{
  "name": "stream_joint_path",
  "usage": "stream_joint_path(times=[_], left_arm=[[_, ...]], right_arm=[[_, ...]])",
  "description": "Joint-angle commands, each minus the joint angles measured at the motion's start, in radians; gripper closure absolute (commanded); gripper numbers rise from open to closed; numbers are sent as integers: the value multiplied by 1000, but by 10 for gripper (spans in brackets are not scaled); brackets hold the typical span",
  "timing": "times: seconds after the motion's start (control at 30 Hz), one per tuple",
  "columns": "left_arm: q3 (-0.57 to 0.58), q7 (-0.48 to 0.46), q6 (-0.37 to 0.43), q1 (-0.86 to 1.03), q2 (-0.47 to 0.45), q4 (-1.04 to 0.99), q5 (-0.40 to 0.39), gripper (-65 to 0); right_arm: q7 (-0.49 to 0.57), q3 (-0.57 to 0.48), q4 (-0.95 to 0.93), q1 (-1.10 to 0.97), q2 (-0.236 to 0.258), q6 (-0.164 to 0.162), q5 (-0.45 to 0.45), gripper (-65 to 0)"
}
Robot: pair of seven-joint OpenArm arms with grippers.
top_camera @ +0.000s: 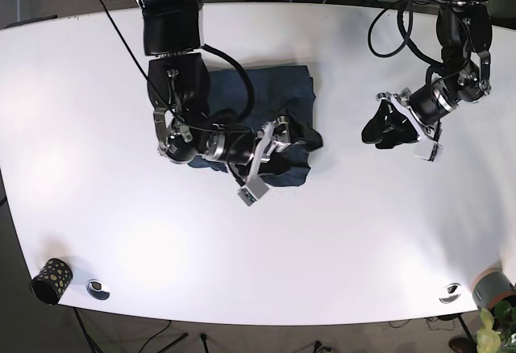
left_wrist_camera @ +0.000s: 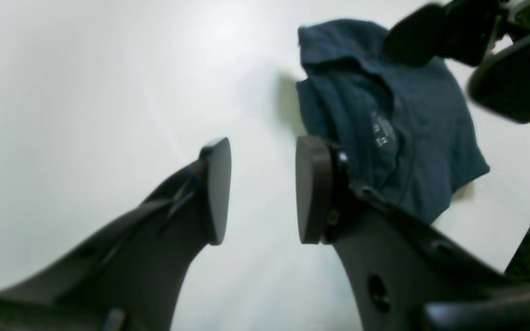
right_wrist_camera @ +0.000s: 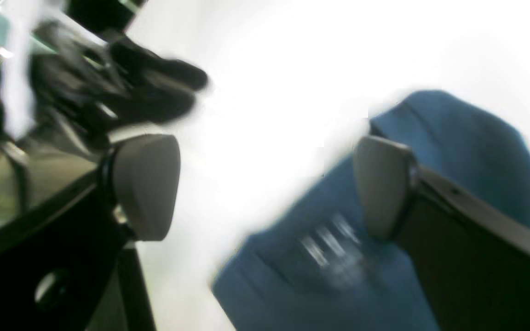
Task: Fold the T-shirt properly
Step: 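Grasp the folded bundle with both grippers and lift it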
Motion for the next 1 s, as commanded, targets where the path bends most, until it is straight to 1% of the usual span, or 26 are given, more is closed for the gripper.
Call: stream_joint_path(times=[0.0,0.03,0.1,0.2,0.23,0.3,0.33,0.4,0.43,0.57,0.6,0.67,0.7,0.73,0.83,0.97], left_arm=[[-1,-23,-9,-19,-11,36,16,-218],[9,-23,-9,-28,-8,43,39,-219],[68,-27,-9,-46,-8,50,102,-219],[170,-31,-7,-85,-5,52,194,-218],[221,-31,-6,-103,7,52,233,-218],[273,-31,-6,-125,40,52,288,-217],[292,-31,-6,-131,53,52,314,-217],[312,-31,-6,-140,98,52,372,-217],[316,-31,-6,-142,116,52,392,-217],[339,-31,-6,-143,218,46,487,-217],[352,-31,-6,-142,245,47,513,-217],[379,-31,-6,-142,279,46,555,-217],[391,-31,-6,-138,294,43,576,-217],[399,-31,-6,-135,308,43,592,-217],[410,-31,-6,-109,327,43,622,-217],[408,-31,-6,-99,320,32,624,-217]], right_arm=[[13,34,40,13,42,13,11,-568],[11,43,49,4,63,13,11,-568],[11,60,72,-13,111,13,14,-568],[11,106,83,-22,168,13,59,-568],[11,133,81,-33,195,13,82,-568],[14,175,81,-45,228,13,103,-566],[16,190,79,-48,241,13,106,-558],[19,222,78,-47,266,9,91,-503],[19,229,78,-47,271,9,80,-472],[45,232,78,-17,275,9,-24,-276],[52,230,75,-13,266,9,-64,-224],[63,221,52,-7,260,9,-130,-160],[71,210,33,12,248,13,-164,-140],[79,201,17,24,234,13,-191,-133],[120,189,-46,44,205,13,-277,-132],[192,186,-109,67,195,15,-349,-132]])
